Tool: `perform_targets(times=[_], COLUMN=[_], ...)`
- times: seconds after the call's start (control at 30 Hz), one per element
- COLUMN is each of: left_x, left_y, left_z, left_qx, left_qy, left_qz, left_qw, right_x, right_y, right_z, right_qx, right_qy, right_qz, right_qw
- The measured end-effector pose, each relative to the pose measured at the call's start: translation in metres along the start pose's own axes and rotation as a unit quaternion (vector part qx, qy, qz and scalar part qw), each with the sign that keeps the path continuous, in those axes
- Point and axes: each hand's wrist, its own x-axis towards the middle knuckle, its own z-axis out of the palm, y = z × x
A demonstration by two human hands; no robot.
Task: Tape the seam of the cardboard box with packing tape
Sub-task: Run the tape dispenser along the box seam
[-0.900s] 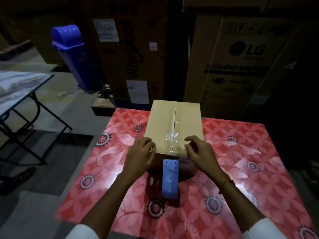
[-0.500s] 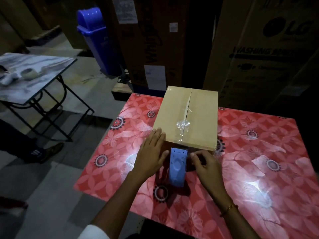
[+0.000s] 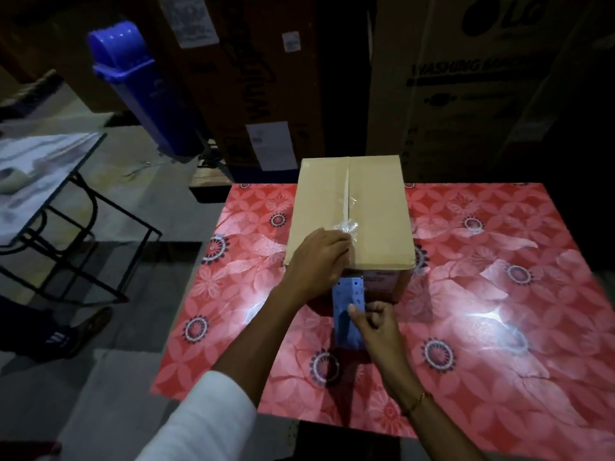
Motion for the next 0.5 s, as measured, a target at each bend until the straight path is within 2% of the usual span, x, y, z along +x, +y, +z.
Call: perform_targets(times=[0.2,0.3,0.5], left_x=[0.007,0.004,0.004], left_y=[-0.033,-0.039,-0.042], left_z=[0.005,0.006,0.012], left_qx=[-0.017,0.017,0.045], left_qy=[-0.068,-0.13,-0.167], left_qz=[0.025,0.007,0.006], left_qw=[0.997,0.991,0.985], right_x=[-0.009,-0.017,-0.041], right_y=[0.001,-0.004,-0.009], right_z=[0.023,0.028,0.045], right_qx=[0.026,-0.008,-0.076], right_qy=[0.056,0.084,0.108], right_qz=[-0.003,-0.037,-0.103], right_qw=[0.998,0.996,0.986])
